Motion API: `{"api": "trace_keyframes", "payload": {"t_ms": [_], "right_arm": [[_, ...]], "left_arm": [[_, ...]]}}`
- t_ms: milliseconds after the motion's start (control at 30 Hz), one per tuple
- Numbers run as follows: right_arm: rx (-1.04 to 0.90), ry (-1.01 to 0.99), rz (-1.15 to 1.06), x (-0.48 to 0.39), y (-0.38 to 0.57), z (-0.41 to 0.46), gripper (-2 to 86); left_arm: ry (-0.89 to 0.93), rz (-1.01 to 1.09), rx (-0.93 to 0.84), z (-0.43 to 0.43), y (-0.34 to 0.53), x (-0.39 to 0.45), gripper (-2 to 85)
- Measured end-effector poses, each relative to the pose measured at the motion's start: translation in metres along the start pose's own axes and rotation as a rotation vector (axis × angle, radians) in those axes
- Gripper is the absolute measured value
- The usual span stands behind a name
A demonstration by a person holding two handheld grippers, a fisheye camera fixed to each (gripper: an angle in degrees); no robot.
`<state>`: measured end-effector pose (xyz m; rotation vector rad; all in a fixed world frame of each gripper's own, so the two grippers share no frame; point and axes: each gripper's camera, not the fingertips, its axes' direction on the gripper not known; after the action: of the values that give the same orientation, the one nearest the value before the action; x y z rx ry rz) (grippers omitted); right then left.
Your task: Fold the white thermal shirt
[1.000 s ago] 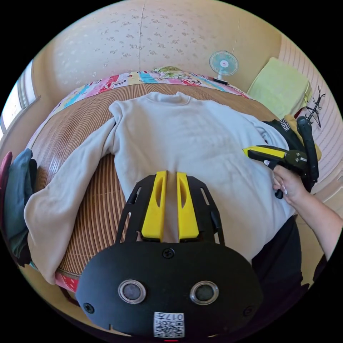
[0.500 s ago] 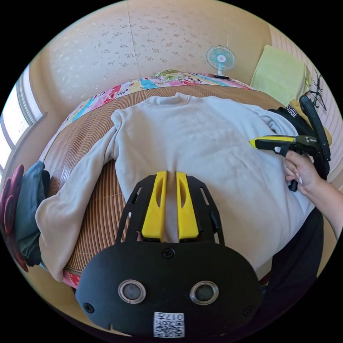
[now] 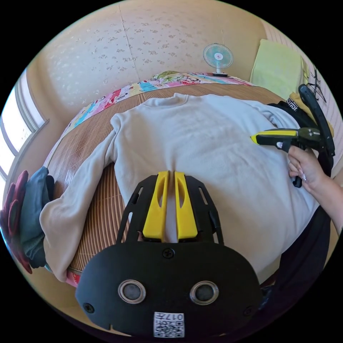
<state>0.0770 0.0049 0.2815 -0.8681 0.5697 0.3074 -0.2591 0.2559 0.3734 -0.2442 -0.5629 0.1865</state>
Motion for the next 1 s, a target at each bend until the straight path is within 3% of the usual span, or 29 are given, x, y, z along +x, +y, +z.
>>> {"api": "trace_keyframes", "payload": {"t_ms": [200, 333, 433, 500, 600, 633, 733, 767, 800, 933, 1000], "right_arm": [[-0.017, 0.098, -0.036, -0.021, 0.000, -0.002, 1.2], [-0.047, -0.015, 0.066, -0.014, 0.013, -0.037, 2.8], [0.193, -0.087, 0.113, -0.010, 0.070, -0.113, 6.4], [0.394, 0.112, 0.275, 0.002, 0.121, -0.159, 8.2], [0.520, 0.296, 0.437, 0.026, 0.154, -0.172, 9.9], [0.509, 0.275, 0.433, 0.031, 0.153, -0.168, 10.3], [0.184, 0.193, 0.416, 0.056, 0.116, -0.112, 10.3], [0.029, 0.207, 0.449, 0.066, 0.104, -0.086, 7.3], [0.012, 0.167, 0.494, 0.075, 0.101, -0.084, 4.9], [0.246, -0.018, 0.574, 0.093, 0.111, -0.158, 2.2], [0.454, -0.103, 0.525, 0.105, 0.118, -0.223, 1.9]], "left_arm": [[-0.022, 0.011, 0.003, 0.000, 0.024, -0.016, 3.7], [0.026, -0.008, 0.009, 0.000, 0.040, -0.037, 3.5], [0.023, -0.006, 0.011, -0.001, 0.049, -0.044, 3.3], [0.009, 0.001, 0.011, -0.003, 0.055, -0.046, 3.2], [-0.007, 0.008, 0.011, -0.005, 0.062, -0.049, 3.3], [-0.007, 0.008, 0.011, -0.006, 0.065, -0.051, 3.3], [-0.003, 0.005, 0.011, -0.009, 0.071, -0.056, 3.4], [-0.003, 0.005, 0.011, -0.010, 0.073, -0.058, 3.4], [-0.003, 0.005, 0.011, -0.010, 0.075, -0.059, 3.4], [-0.003, 0.005, 0.012, -0.013, 0.081, -0.062, 3.3], [-0.003, 0.005, 0.012, -0.014, 0.083, -0.063, 3.3]]}}
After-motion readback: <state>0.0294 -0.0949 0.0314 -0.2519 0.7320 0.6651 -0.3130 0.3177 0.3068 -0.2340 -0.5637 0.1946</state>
